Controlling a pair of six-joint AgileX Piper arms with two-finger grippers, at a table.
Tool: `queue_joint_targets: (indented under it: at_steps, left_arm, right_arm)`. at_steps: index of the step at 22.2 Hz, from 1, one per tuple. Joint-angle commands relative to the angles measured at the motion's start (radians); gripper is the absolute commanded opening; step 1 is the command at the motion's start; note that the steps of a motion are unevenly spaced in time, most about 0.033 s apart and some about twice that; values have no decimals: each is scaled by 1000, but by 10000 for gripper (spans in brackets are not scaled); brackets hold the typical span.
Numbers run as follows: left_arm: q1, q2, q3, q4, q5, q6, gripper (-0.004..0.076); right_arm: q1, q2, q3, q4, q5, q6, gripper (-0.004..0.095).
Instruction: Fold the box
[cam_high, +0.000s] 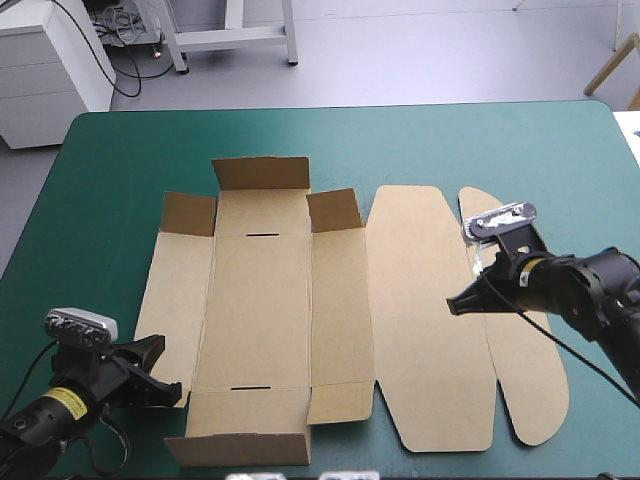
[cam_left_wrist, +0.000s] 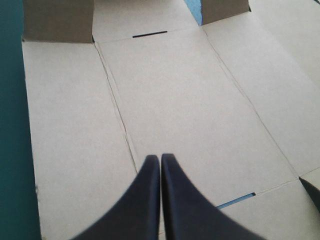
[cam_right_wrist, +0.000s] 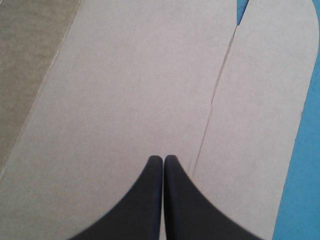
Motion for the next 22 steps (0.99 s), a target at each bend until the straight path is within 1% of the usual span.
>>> queue_joint_targets:
  at_steps: [1, 3, 5, 6, 7, 8, 10, 11, 12, 15, 17, 18, 19, 20, 22]
  left_arm:
    - [-6, 116, -67, -12, -66, -37, -10]
    - [-6, 171, -107, -3, -41, -37, -10]
    - [-6, 239, -164, 16, 27, -37, -10]
    - [-6, 315, -242, 67, 127, -32, -10]
    - [-6, 347, -284, 90, 170, -32, -10]
    - [-6, 425, -366, 123, 261, -5, -6]
    - [-6, 501, -436, 128, 314, 55, 11]
    - [-6, 528, -461, 126, 323, 82, 18]
    - [-6, 594, -513, 117, 339, 137, 17]
    - [22, 690, -576, 82, 341, 208, 17]
    - [129, 735, -592, -49, 351, 327, 17]
    - [213, 750, -592, -146, 371, 413, 17]
    - [259, 756, -592, -194, 390, 455, 17]
    - [320, 762, -592, -251, 417, 508, 17]
    - [498, 770, -592, -395, 480, 605, 17]
  right_arm:
    - [-6, -92, 43, 1, -58, -8, -14]
    - [-6, -120, 67, 14, -62, 0, -14]
    - [-6, -134, 81, 22, -63, 0, -14]
    - [-6, -141, 85, 26, -66, 0, -14]
    - [-6, -142, 85, 26, -66, 3, -14]
    - [-6, -142, 85, 26, -66, 3, -14]
    - [-6, -142, 85, 30, -70, 3, -14]
    - [-6, -142, 85, 30, -70, 3, -14]
    - [-6, -142, 85, 35, -60, 4, -14]
    - [-6, -142, 94, 47, -50, 4, -14]
    - [-6, -142, 111, 47, -50, 22, -14]
    - [-6, -142, 122, 47, -52, 22, -14]
    - [-6, -142, 131, 47, -52, 22, -14]
    - [-6, -142, 139, 47, -54, 22, -14]
    - [-6, -142, 155, 47, -65, 22, -14]
